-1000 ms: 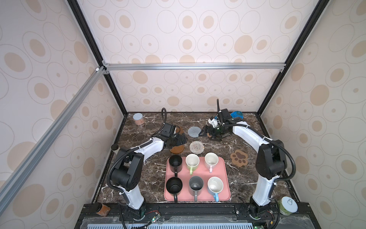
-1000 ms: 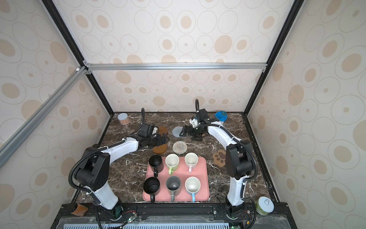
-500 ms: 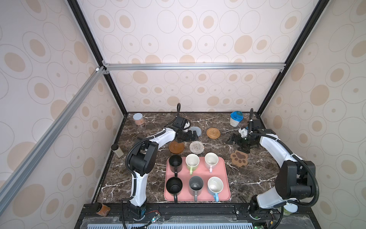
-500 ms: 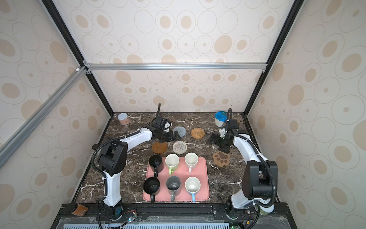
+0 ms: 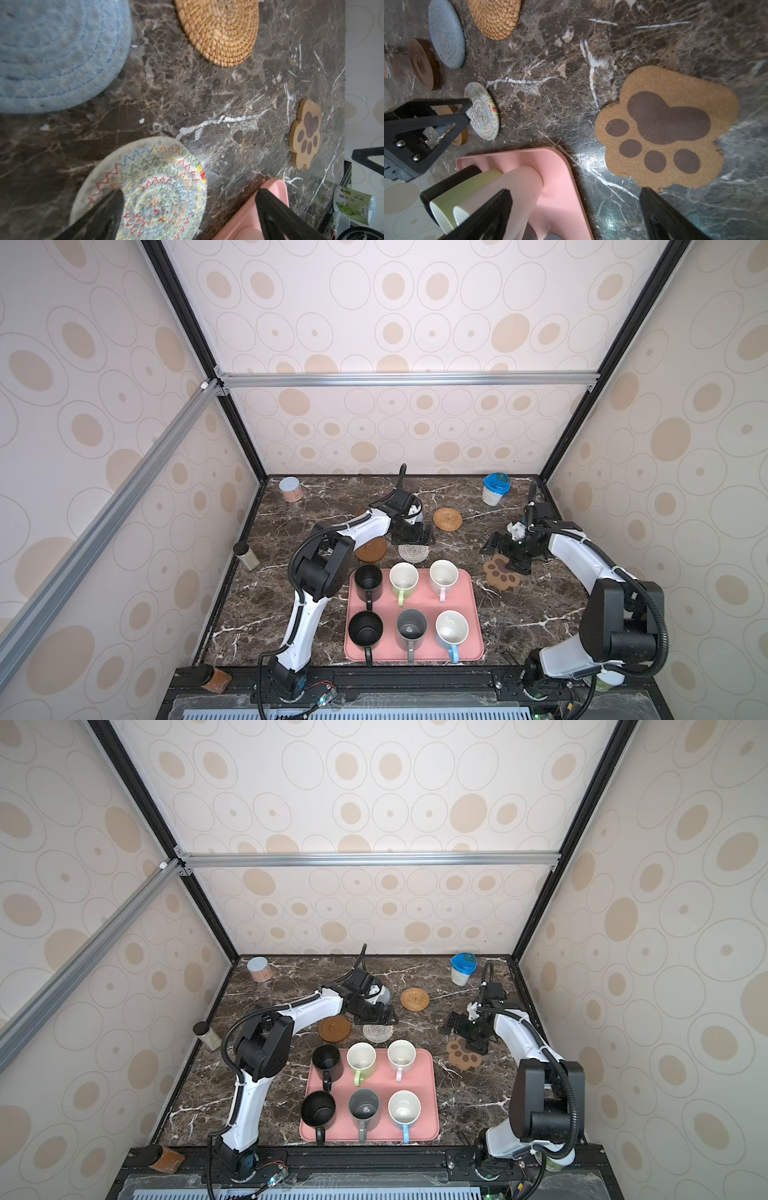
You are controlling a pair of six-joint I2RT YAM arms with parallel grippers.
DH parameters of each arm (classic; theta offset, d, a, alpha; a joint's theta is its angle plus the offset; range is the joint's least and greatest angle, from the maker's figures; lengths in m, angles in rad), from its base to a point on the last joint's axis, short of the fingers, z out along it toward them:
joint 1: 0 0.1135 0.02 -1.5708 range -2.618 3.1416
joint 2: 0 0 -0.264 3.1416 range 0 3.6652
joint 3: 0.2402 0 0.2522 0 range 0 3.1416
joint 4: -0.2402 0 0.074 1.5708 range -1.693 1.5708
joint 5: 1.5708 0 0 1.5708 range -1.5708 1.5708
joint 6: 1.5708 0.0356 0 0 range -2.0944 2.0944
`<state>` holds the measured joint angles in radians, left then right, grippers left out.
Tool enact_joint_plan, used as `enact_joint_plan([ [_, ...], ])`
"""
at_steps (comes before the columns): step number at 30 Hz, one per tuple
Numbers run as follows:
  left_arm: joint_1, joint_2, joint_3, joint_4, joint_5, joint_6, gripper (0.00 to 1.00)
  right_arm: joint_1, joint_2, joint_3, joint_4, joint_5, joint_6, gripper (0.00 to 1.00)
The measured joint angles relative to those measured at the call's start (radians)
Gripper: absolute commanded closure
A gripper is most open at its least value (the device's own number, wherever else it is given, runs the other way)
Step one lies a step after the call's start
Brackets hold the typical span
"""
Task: Place cups on coasters
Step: Move the coaster to the center of the table.
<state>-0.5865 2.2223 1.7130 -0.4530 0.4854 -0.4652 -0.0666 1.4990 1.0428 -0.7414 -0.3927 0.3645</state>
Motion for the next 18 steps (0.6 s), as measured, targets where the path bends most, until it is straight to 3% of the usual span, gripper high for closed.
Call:
enact_joint_plan([
  [18,0.002,0.000,0.000,-0.006,-0.140,0.008,0.00,-0.120,-0.064,-0.048,-0.030,0.054,-0.028,0.00],
])
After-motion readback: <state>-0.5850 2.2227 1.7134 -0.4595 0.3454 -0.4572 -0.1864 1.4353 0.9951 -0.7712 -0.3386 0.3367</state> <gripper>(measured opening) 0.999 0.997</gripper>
